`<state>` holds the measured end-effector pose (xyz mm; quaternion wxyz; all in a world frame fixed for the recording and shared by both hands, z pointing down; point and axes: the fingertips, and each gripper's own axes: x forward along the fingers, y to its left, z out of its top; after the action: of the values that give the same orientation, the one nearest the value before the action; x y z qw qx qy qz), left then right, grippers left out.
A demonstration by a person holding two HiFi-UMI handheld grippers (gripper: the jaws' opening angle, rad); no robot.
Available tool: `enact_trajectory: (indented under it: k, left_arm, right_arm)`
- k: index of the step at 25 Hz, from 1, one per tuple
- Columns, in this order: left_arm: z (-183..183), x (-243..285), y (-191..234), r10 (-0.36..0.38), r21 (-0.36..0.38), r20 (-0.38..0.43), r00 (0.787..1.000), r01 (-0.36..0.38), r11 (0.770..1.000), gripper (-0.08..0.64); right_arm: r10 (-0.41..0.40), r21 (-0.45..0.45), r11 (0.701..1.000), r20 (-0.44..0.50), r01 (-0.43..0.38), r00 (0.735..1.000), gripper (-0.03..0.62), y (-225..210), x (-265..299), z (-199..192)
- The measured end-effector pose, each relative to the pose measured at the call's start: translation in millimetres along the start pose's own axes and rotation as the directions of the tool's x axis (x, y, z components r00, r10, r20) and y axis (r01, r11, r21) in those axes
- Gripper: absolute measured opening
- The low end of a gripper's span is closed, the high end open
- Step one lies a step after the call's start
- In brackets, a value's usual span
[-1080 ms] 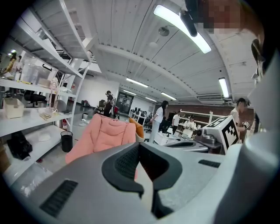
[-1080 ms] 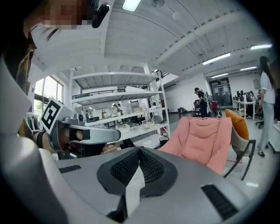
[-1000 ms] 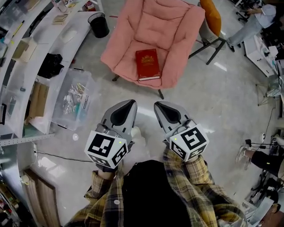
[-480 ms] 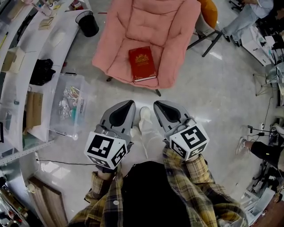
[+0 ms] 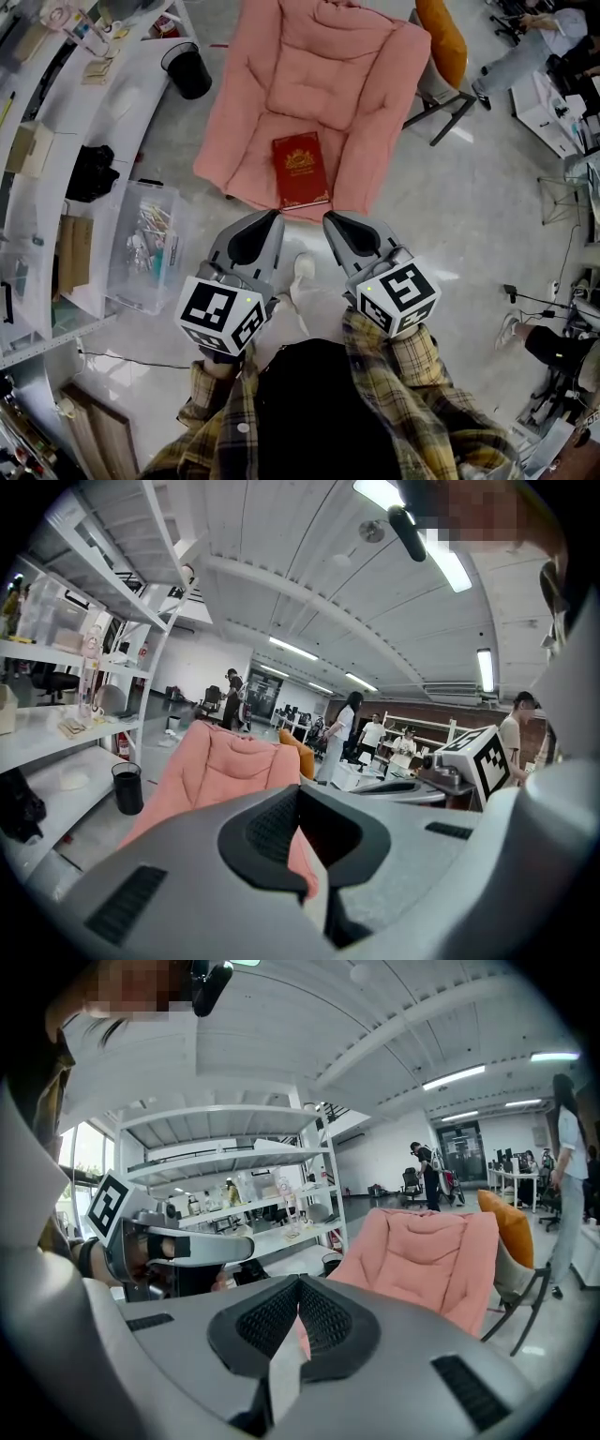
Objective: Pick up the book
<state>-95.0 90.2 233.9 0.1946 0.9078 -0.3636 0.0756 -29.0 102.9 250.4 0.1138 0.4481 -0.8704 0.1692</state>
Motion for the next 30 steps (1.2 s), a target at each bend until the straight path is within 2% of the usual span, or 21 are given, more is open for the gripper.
enact_trajectory:
  k: [7,18,30]
  left_arm:
    - [28.0,47.8,-4.0,-0.007,0.024,0.030,1.000,0.006,1.000,0.003]
    - [34.9,78.9,-7.3,-0.016,0.027,0.026,1.000,0.015,1.000,0.003]
    - [48.4,90.3,49.3,-0.074,0.003,0.016,0.997,0.074,0.997,0.003]
  right_arm:
    - [0.016,-0.017,1.000,0.007,-0.015,1.000,0.017,-43.8,3.3,17.4]
    - [-0.005,-0.002,1.000,0.013,0.006,1.000,0.017,-76.4,0.0,19.2]
    - [-0.070,0.028,0.997,0.003,0.070,0.998,0.017,-77.8,49.3,29.0]
